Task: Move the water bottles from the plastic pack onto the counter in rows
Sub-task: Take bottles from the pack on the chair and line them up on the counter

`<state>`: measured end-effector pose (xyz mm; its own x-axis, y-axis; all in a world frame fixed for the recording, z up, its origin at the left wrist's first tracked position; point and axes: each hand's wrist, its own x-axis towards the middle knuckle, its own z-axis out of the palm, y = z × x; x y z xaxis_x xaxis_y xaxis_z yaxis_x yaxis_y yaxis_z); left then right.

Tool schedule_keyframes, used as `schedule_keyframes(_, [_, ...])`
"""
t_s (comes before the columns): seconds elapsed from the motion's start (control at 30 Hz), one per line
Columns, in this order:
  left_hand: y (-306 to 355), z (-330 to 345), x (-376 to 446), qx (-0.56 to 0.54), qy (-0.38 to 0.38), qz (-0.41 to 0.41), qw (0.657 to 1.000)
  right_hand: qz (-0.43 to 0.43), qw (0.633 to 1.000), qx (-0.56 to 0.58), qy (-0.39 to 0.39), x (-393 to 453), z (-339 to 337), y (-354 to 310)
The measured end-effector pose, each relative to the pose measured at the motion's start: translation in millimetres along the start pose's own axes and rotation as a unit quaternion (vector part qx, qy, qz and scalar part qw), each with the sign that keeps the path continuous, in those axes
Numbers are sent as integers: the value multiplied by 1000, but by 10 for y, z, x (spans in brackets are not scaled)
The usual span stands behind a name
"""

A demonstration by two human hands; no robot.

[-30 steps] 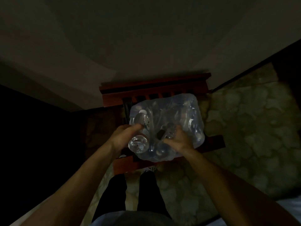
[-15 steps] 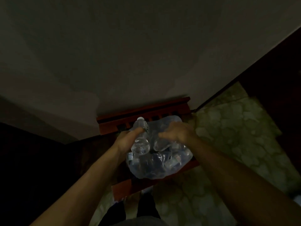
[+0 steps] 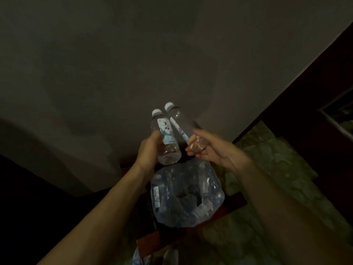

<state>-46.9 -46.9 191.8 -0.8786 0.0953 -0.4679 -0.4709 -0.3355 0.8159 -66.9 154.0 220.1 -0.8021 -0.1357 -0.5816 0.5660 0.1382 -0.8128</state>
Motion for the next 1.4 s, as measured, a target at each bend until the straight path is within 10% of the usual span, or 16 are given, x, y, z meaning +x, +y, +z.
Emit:
schedule_keyframes(0.4, [344, -293, -896, 0, -14, 151, 988, -149, 963, 104, -199, -811, 699, -68])
schedule_keyframes(0.73, [481, -550, -2118, 49, 30, 268, 962, -311, 946, 86, -40, -1404, 1641, 61])
schedule_keyframes(1.4, [1605, -2950, -4280, 182, 170, 396, 884, -426, 884, 57, -184, -2484, 4593, -525])
